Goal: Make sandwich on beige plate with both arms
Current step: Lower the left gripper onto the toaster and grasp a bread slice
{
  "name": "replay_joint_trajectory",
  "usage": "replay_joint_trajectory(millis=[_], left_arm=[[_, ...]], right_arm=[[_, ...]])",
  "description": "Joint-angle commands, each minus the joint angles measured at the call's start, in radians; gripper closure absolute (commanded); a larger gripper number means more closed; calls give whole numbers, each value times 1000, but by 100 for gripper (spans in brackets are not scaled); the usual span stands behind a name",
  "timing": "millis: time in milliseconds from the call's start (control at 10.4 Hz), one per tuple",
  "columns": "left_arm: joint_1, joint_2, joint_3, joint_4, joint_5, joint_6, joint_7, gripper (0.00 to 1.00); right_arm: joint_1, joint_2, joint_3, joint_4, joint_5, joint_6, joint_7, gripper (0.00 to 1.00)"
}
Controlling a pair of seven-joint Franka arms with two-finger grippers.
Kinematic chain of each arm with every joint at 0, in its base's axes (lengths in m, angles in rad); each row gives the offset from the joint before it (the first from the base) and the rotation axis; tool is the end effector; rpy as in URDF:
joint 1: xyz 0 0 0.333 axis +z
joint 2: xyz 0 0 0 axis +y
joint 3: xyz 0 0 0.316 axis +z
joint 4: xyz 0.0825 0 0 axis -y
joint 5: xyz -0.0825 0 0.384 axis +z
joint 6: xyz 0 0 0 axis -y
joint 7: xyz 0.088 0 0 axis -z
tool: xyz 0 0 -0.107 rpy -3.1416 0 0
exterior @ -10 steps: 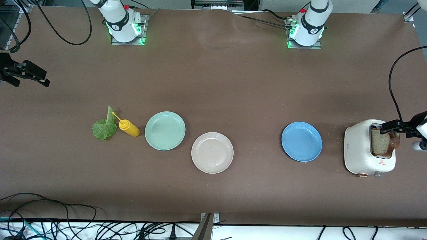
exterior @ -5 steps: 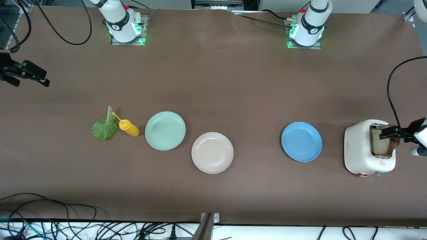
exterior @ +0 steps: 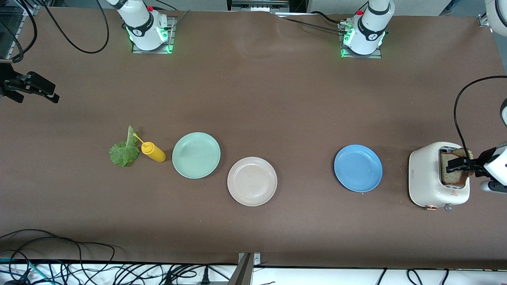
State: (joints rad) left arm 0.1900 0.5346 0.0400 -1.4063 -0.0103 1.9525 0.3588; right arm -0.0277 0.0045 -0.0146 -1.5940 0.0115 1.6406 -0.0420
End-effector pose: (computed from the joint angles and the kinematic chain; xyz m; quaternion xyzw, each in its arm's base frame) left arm 0.6917 0.1559 0.3951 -0.9978 0.0653 -0.0042 0.0069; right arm 0.5620 -0.0226 0.6173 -0.9998 0.0004 -0.0213 0.0048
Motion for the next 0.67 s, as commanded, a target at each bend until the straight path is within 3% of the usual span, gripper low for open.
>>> replay_joint_trajectory(millis=[0,288,384,576], left_arm=[[-6,25,1,40,3,-4,17,14],[-3,25,1,40,4,-4,17,47],[-1,25,3,40,4,-4,17,68],[3,25,1,40,4,-4,17,91]], right_arm=[[-9,3,4,16,15,-4,-2,0],[-9,3,4,16,15,-4,-2,0],[-9,5,4,16,15,-4,-2,0],[-9,3,4,16,15,-4,-2,0]])
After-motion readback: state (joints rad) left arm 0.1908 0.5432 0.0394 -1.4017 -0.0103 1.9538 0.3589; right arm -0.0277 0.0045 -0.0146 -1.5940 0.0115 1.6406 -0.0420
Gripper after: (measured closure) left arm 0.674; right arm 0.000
